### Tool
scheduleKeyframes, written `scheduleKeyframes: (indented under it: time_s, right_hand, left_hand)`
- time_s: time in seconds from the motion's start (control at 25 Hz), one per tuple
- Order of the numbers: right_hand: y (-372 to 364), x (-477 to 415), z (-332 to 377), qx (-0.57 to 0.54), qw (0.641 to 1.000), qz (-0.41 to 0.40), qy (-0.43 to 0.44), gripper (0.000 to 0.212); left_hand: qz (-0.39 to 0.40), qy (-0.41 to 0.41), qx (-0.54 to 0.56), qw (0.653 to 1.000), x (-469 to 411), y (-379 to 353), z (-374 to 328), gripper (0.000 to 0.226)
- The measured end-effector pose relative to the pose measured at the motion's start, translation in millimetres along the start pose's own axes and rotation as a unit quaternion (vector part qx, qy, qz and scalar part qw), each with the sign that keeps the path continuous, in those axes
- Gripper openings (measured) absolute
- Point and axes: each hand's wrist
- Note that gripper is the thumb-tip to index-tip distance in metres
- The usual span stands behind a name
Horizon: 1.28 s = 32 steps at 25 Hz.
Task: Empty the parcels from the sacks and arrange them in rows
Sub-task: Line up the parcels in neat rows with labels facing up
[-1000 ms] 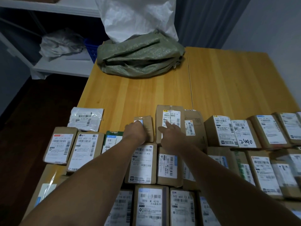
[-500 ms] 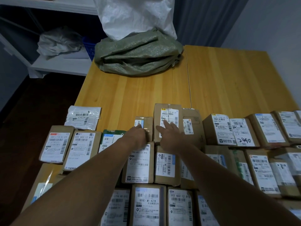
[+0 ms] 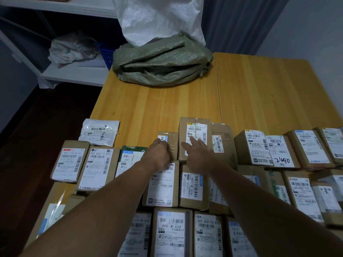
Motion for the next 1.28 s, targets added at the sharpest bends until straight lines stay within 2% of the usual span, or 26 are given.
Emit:
scheduleKeyframes:
  time_s: [0.2, 0.48, 0.6, 0.72, 0.96, 1.08, 1.2, 1.28]
  right_hand:
    - [8, 3, 3, -0.019, 0.999, 0.026, -0.007, 0.073]
    - [18, 11, 26, -0.018, 0.999, -0.025, -0.03, 0.058]
    - [19, -2, 59, -0.029, 0.997, -0.062, 0.02, 0.046]
    - [12, -19, 94, -0.021, 0.996, -0.069, 0.058, 0.042]
    - [-15, -53, 125, 0.038, 0.996, -0.066, 0.038, 0.023]
    - [-23, -64, 114, 0.052, 0.996, -0.068, 0.01, 0.023]
    - [-27, -60, 107, 0.078, 0.996, -0.024, -0.019, 0.025]
    - [-32, -58, 103, 0.055, 0.998, -0.018, -0.029, 0.029]
  left_hand:
    - [-0.059, 0.053, 0.028, 0.996, 17, 28, 0, 0.045]
    - [-0.079, 0.167, -0.002, 0.983, 39, 76, 32, 0.04]
    - [-0.082, 0.204, -0.009, 0.975, 39, 93, 56, 0.043]
    - [-0.074, 0.209, -0.037, 0.975, 31, 107, 88, 0.045]
    - [0.015, 0.223, -0.139, 0.965, -12, 112, 142, 0.054]
    - [0.071, 0.234, -0.16, 0.956, -42, 98, 151, 0.062]
    - [0.13, 0.219, -0.164, 0.953, -54, 86, 152, 0.061]
    - [0.155, 0.203, -0.166, 0.952, -58, 83, 148, 0.058]
Point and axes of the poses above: each hand's wrist, its own x-axis away from the middle knuckle, its own y-axis out of the back of the hand, z = x × y, and after that the axes turned 2 degrees about -y, right-handed
